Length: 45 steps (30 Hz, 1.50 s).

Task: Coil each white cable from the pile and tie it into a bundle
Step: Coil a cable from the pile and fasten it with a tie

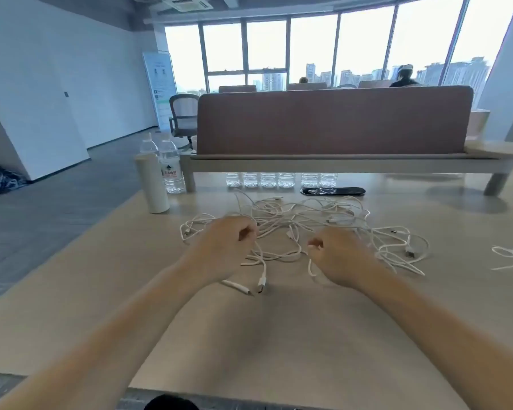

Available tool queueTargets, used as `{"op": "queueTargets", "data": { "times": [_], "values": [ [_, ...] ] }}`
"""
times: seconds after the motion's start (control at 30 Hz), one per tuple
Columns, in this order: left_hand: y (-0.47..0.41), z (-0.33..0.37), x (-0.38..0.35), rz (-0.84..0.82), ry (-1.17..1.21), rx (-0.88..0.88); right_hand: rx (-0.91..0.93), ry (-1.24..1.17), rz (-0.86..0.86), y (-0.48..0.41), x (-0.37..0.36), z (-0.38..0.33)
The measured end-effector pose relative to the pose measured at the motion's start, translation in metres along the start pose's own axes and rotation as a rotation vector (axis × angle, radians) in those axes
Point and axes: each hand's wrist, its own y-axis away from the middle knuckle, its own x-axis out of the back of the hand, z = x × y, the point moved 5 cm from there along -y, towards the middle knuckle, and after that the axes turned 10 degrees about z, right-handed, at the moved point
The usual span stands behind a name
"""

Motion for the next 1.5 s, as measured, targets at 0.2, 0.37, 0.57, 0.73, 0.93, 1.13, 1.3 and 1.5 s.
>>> {"op": "queueTargets", "data": {
  "times": [0.2,0.37,0.57,0.73,0.93,1.13,1.3,1.5],
  "values": [
    [-0.015,-0.009,-0.006,-0.021,0.04,-0.055,-0.024,0.049,-0.046,-0.024,-0.023,-0.015],
    [-0.034,-0.011,-0.025,-0.011,0.085,-0.1,-0.054,0.154,-0.038,-0.061,-0.043,-0.017],
    [-0.051,-0.01,-0.039,-0.005,-0.04,-0.161,-0.062,0.168,-0.1,-0.075,-0.055,-0.009],
    [-0.064,-0.029,-0.041,-0.089,-0.299,-0.095,-0.003,0.107,-0.208,-0.066,-0.043,-0.007],
    [-0.061,-0.033,-0.027,-0.178,-0.637,0.093,0.017,0.13,-0.22,-0.054,-0.038,-0.007],
    [-0.073,-0.047,-0.027,-0.15,-0.441,0.155,0.011,0.03,-0.119,-0.059,-0.038,-0.015],
    [-0.086,-0.028,-0.003,-0.003,-0.138,0.048,0.058,-0.072,-0.02,-0.07,-0.024,-0.027],
    [-0.086,0.015,0.02,0.025,0.067,-0.091,0.169,-0.233,-0.133,-0.073,-0.013,-0.054]
  ]
}}
